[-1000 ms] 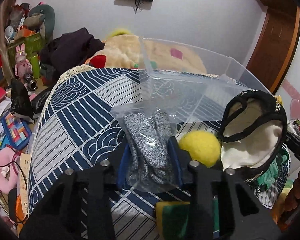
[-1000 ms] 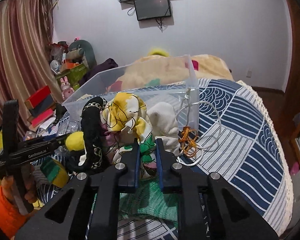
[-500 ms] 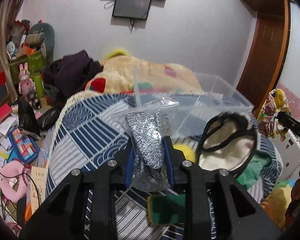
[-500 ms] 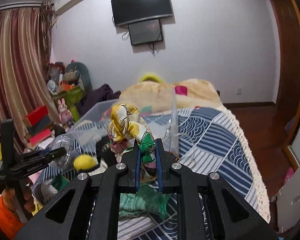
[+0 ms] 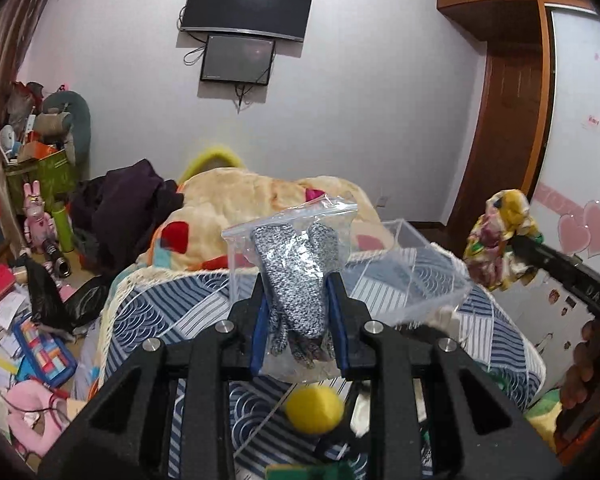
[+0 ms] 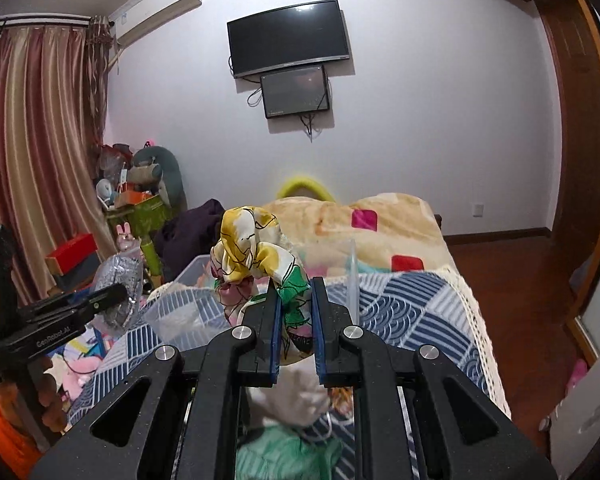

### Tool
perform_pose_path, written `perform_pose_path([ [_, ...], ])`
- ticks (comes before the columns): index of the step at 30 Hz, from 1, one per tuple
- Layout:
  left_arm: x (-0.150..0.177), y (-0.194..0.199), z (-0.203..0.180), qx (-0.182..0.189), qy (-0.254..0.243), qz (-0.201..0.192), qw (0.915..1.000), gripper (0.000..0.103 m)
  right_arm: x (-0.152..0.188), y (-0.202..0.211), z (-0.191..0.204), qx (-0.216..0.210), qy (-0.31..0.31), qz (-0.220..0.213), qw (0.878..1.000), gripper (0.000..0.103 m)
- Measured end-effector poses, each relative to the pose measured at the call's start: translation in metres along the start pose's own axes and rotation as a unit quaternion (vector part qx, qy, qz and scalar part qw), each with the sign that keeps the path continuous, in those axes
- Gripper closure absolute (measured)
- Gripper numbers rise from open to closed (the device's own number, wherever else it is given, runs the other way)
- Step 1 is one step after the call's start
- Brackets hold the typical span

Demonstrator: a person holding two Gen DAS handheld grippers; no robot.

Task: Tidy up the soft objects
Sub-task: 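Lower bagged glove into clear box with left tool while right tool drops cloth in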

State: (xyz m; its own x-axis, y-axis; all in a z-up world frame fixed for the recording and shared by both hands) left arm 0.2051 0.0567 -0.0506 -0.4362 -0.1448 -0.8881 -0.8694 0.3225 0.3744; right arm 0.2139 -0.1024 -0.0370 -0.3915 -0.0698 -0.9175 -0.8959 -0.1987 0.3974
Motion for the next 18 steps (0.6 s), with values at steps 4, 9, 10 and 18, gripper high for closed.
perform_pose_path([
  [4, -0.010, -0.015, 0.002, -0.004, -0.011, 0.007, 0.9999, 0.076, -0.004, -0.016, 0.012, 0.000, 0.017, 0.006, 1.000, 0.091],
  [9, -0.013, -0.040, 0.004, -0.007, -0.022, 0.029, 0.9993, 0.076, -0.002, -0.043, 0.022, 0.004, 0.036, 0.029, 0.999, 0.091],
  [10, -0.013, -0.047, 0.006, -0.007, -0.023, 0.036, 0.9991, 0.076, -0.001, -0.048, 0.024, 0.004, 0.041, 0.036, 0.998, 0.091],
  [18, 0.000, -0.086, 0.016, -0.014, -0.025, 0.089, 0.9957, 0.076, 0.014, -0.084, 0.032, 0.009, 0.071, 0.094, 0.993, 0.091],
])
Point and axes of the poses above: each gripper's, at about its wrist camera, not at the fingertips, and y roughly against the way its jaws point, z to its left, x to its underside, the point moved 8 cm from there along -y, roughly the way its jaws point, and after that the axes turned 14 degrees about x, right-handed, at the moved point
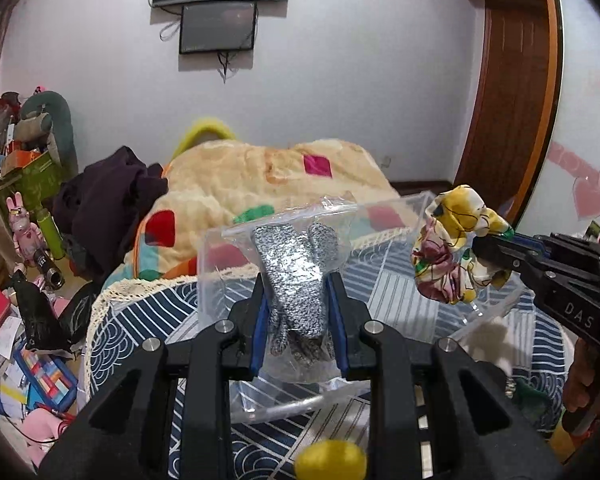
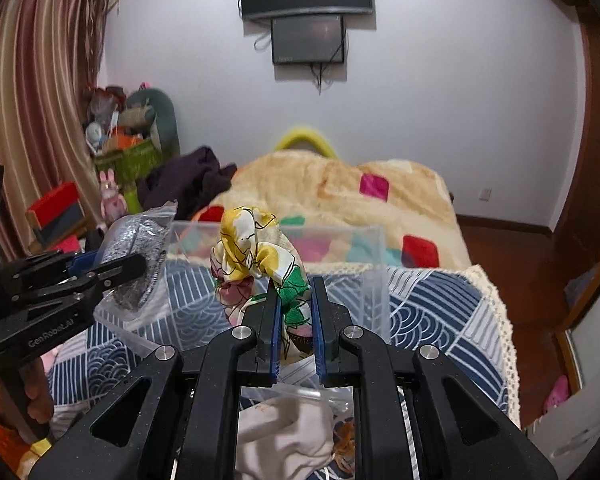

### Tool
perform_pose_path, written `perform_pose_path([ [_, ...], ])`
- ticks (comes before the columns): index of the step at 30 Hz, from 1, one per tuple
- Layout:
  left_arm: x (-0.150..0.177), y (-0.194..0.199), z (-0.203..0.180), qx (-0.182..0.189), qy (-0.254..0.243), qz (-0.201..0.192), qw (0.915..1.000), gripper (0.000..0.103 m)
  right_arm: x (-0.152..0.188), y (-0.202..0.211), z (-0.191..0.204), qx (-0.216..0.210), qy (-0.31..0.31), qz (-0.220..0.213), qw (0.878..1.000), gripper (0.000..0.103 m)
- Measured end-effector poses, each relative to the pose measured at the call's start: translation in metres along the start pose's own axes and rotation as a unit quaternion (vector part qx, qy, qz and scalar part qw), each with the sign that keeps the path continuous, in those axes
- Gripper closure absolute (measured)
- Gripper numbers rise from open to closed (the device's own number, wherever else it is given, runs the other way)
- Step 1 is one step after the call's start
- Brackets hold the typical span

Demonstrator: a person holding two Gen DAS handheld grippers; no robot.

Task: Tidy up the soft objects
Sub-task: 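Lower bagged glove into clear box with left tool while right tool drops cloth in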

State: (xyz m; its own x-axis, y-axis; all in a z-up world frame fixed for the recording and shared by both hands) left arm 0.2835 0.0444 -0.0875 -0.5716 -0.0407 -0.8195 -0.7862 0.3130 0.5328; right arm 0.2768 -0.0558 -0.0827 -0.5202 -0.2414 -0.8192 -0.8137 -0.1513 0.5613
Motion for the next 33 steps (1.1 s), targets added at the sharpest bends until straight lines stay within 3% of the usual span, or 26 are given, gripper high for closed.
perform_pose_path([
  [12, 0.014, -0.037, 0.010, -0.013, 0.015, 0.063, 0.9978, 0.075, 0.014, -0.022, 0.004, -0.009, 0.033, 0.065, 0.997, 0.090],
  [15, 0.015, -0.036, 0.008, -0.005, 0.021, 0.066, 0.9976, 0.066, 0.014, -0.022, 0.003, -0.014, 0.035, 0.069, 0.997, 0.088],
  [18, 0.014, -0.030, 0.006, -0.006, 0.020, 0.058, 0.9981, 0.051, 0.012, -0.018, 0.002, -0.017, 0.034, 0.068, 0.997, 0.080],
  [22, 0.008, -0.020, 0.002, -0.007, 0.013, 0.046, 0.9988, 0.041, 0.006, -0.010, 0.001, -0.019, 0.032, 0.052, 0.998, 0.065],
  [27, 0.000, 0.001, -0.001, -0.007, 0.011, 0.023, 0.9996, 0.035, 0.000, 0.005, -0.002, -0.023, 0.026, 0.031, 0.999, 0.063],
  [33, -0.005, 0.026, -0.009, -0.008, -0.001, 0.001, 1.0000, 0.025, -0.005, 0.027, -0.004, -0.009, 0.034, -0.006, 0.999, 0.039],
])
Point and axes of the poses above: each gripper's, at about its wrist camera, not at the fingertips, and y roughly against the way its jaws point, z to its left, x to its underside, the point moved 8 cm from there along -y, roughly the way its jaws point, and after that the axes turned 14 degrees about x, right-handed, at the moved point
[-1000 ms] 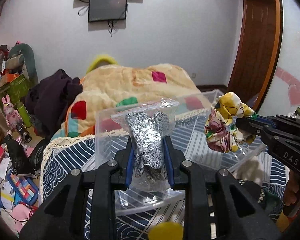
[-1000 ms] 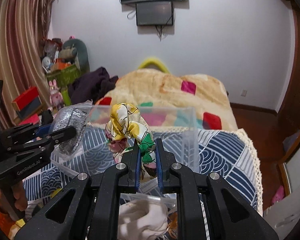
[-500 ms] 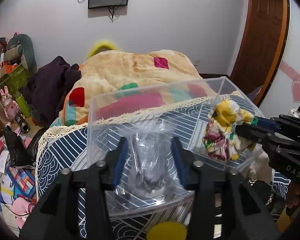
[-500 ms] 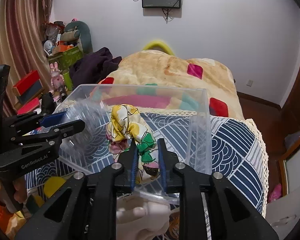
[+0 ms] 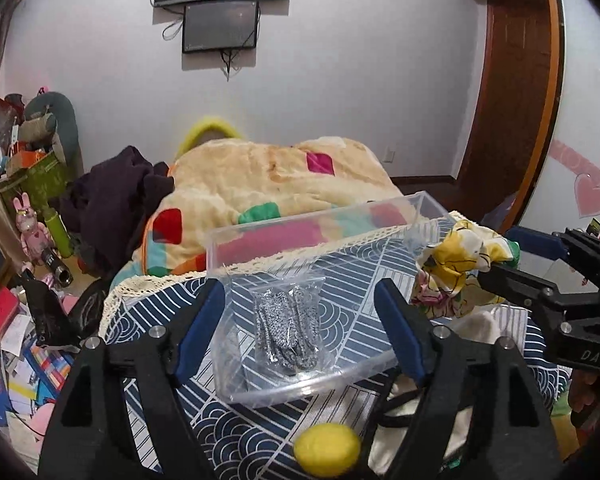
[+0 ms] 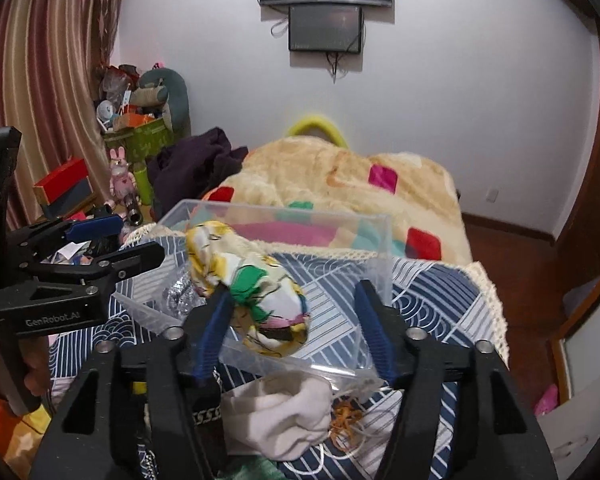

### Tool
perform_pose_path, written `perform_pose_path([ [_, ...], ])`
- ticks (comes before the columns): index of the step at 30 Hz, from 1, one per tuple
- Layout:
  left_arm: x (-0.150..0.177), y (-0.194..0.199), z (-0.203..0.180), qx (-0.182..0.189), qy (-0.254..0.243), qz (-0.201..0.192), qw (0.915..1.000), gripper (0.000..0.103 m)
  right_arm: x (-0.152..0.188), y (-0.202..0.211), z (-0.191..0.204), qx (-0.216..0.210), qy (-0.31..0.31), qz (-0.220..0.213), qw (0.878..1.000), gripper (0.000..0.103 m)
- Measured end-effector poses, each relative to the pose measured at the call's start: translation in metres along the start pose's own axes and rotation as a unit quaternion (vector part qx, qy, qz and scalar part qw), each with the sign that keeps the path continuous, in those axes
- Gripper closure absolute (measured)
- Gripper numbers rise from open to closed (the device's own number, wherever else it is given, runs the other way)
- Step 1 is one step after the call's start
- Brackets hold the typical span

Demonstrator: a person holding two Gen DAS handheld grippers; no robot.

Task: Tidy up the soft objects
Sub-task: 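Lower bagged glove into clear box with left tool while right tool drops cloth in, then grasp yellow felt ball with left tool while right tool grasps black-strapped item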

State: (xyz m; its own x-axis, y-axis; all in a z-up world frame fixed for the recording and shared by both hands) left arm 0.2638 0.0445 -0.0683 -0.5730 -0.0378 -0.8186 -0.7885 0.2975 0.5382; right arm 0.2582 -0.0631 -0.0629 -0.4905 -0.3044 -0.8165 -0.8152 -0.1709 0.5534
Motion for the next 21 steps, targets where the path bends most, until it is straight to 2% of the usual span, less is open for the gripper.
perform_pose_path([
  [2, 0.000, 0.008, -0.003, 0.002, -0.003, -0.006, 1.0000, 0.024, -0.001, 0.002, 0.001, 0.004, 0.005, -0.005, 1.000, 0.034],
  [4, 0.001, 0.013, -0.005, 0.002, -0.004, -0.010, 0.9999, 0.016, -0.003, 0.000, 0.002, 0.008, 0.009, -0.007, 1.000, 0.034],
  [7, 0.002, 0.017, -0.007, -0.003, -0.012, -0.013, 0.9998, 0.016, -0.005, -0.010, 0.005, 0.015, 0.012, 0.001, 1.000, 0.034],
  [13, 0.006, 0.011, -0.009, 0.006, -0.010, -0.006, 0.9999, 0.016, 0.001, -0.046, 0.009, 0.015, 0.014, 0.058, 0.998, 0.034],
  [16, 0.005, -0.004, -0.012, 0.002, -0.016, 0.005, 0.9999, 0.016, 0.008, -0.050, 0.014, 0.006, 0.023, 0.073, 0.997, 0.034],
  [21, 0.009, -0.013, -0.010, 0.002, -0.005, 0.010, 0.9999, 0.016, 0.011, -0.032, 0.011, 0.001, 0.021, 0.051, 0.998, 0.034],
])
Point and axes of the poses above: each gripper's, at about its wrist camera, not at the fingertips, and y roughly against the way its jaws point, z to its left, x to its underside, the point moved 8 cm from there along -y, roughly the way its jaws point, and after that the axes turned 14 degrees about x, right-handed, at the moved point
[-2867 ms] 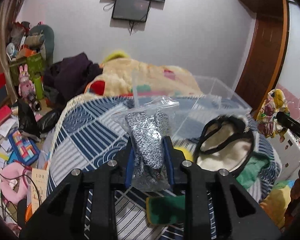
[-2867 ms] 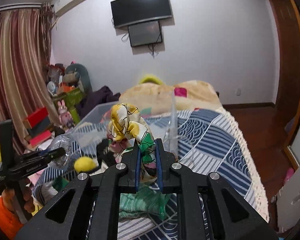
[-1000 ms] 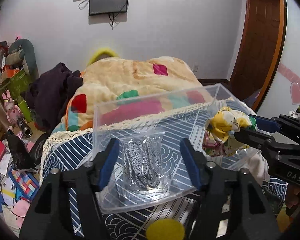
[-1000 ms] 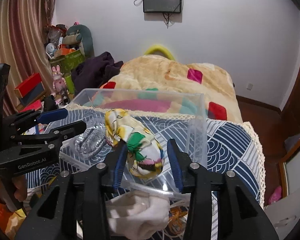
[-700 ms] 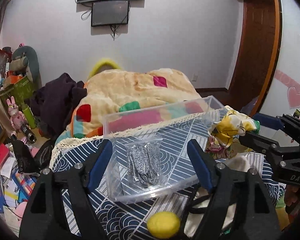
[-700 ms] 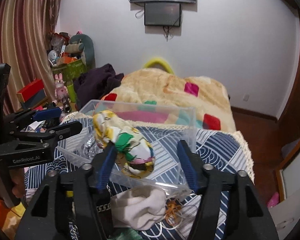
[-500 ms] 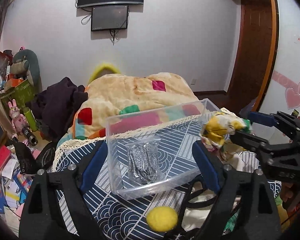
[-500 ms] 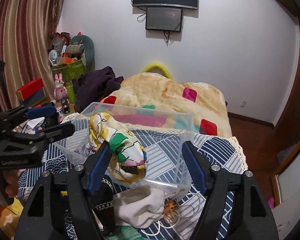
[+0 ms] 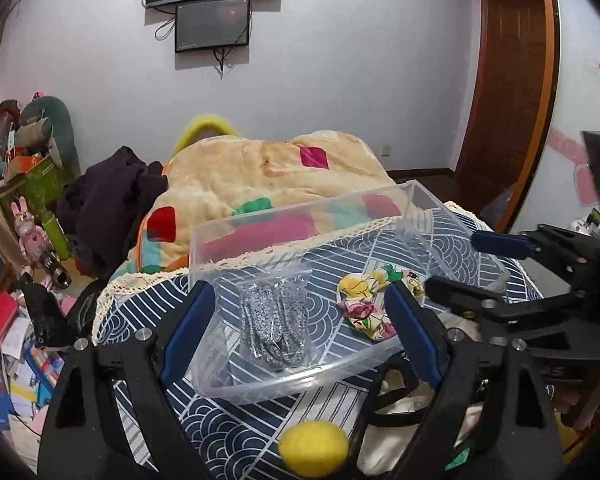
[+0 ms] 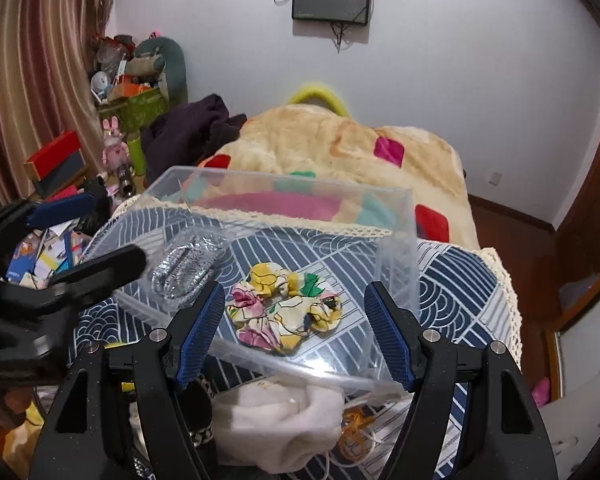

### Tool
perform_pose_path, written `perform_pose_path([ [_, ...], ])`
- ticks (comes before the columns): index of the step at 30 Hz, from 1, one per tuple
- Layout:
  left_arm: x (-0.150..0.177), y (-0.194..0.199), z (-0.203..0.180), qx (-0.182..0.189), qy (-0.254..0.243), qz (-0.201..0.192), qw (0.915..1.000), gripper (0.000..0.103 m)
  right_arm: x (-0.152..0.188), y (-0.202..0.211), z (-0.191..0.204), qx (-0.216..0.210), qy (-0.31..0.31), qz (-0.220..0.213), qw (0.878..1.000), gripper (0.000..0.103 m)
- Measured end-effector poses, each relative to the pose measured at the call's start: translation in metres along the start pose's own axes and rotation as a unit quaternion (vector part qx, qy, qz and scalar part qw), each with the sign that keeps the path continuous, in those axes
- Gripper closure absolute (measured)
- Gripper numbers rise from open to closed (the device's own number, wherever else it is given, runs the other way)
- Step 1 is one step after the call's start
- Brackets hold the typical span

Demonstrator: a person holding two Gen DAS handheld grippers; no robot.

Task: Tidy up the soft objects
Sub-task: 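Grasp yellow felt ball with left tool while right tool grasps black-strapped item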

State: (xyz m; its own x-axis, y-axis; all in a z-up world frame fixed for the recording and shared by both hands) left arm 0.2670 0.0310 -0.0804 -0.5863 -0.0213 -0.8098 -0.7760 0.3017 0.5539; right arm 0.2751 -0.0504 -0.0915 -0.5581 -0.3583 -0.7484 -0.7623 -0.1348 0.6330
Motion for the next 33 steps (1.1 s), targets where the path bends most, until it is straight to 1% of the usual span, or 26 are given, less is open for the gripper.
perform_pose_path([
  [5, 0.007, 0.011, 0.005, 0.000, 0.005, -0.003, 1.0000, 0.016, 0.000, 0.028, -0.006, -0.019, -0.013, -0.035, 0.999, 0.034],
  [10, 0.023, 0.024, 0.009, 0.002, 0.006, 0.002, 1.0000, 0.016, 0.015, 0.051, 0.003, -0.042, -0.006, -0.056, 0.998, 0.034],
  [15, 0.049, 0.028, 0.008, 0.012, 0.013, 0.021, 0.9996, 0.016, 0.036, 0.055, 0.019, -0.063, 0.009, -0.049, 0.997, 0.036],
  [16, 0.056, 0.027, 0.006, 0.016, 0.012, 0.028, 0.9994, 0.016, 0.040, 0.054, 0.021, -0.064, 0.009, -0.045, 0.997, 0.038],
  [19, 0.076, 0.023, 0.004, 0.021, 0.010, 0.047, 0.9986, 0.016, 0.051, 0.043, 0.027, -0.071, 0.006, -0.024, 0.997, 0.039],
  [21, 0.087, 0.019, 0.003, 0.022, 0.015, 0.057, 0.9980, 0.016, 0.060, 0.032, 0.030, -0.082, 0.001, -0.006, 0.997, 0.045],
  [23, 0.098, 0.014, 0.008, 0.020, 0.029, 0.064, 0.9973, 0.016, 0.065, 0.026, 0.034, -0.088, 0.002, 0.007, 0.996, 0.060],
  [24, 0.103, 0.012, 0.009, 0.019, 0.035, 0.064, 0.9971, 0.016, 0.067, 0.023, 0.035, -0.090, 0.001, 0.010, 0.996, 0.064],
  [26, 0.109, 0.009, 0.011, 0.024, 0.043, 0.064, 0.9967, 0.019, 0.069, 0.021, 0.035, -0.086, 0.000, 0.012, 0.996, 0.080],
  [28, 0.113, 0.006, 0.011, 0.029, 0.047, 0.066, 0.9963, 0.029, 0.068, 0.023, 0.033, -0.090, -0.011, 0.007, 0.996, 0.086],
  [29, 0.114, 0.003, 0.010, 0.036, 0.049, 0.069, 0.9958, 0.032, 0.068, 0.026, 0.033, -0.094, -0.016, 0.003, 0.995, 0.088],
  [32, 0.117, -0.003, 0.007, 0.057, 0.061, 0.073, 0.9938, 0.043, 0.068, 0.034, 0.029, -0.091, -0.030, -0.013, 0.995, 0.090],
  [33, 0.117, -0.003, 0.006, 0.061, 0.064, 0.072, 0.9934, 0.050, 0.068, 0.036, 0.029, -0.088, -0.031, -0.017, 0.995, 0.090],
])
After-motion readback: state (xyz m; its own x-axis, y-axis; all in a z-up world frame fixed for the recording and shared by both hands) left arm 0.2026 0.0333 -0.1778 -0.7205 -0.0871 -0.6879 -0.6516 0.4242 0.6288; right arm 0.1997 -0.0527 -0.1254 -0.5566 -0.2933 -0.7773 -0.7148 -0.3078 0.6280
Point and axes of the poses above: each gripper's, at about its wrist camera, not at the fingertips, and y roughly against the way its jaws point, z to its left, x to its underside, the point moved 8 cm from there along -y, roughly the way its jaws point, and after that the axes turned 14 degrees about x, right-handed, at the moved point
